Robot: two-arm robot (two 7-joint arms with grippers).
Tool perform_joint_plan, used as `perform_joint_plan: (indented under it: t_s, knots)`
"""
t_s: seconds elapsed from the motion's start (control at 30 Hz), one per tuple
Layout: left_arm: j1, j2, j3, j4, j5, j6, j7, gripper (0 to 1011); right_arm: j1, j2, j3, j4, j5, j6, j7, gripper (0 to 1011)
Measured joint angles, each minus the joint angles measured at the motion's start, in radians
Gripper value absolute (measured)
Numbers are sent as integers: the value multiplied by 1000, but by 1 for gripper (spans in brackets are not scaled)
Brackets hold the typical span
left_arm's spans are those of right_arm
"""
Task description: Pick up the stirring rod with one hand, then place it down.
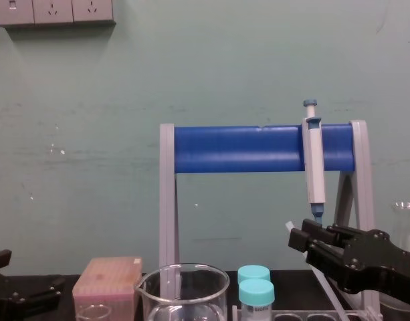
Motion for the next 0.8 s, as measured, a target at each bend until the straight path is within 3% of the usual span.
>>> perform_joint_plan:
  t_s: [0.47,0.8]
  knots:
    - [0,0,0,0,0,0,0,1000,0,0,0,0,0,-1,-1,748]
    - [0,0,0,0,0,0,0,1000,0,0,6,-10,-5,-25,-9,985]
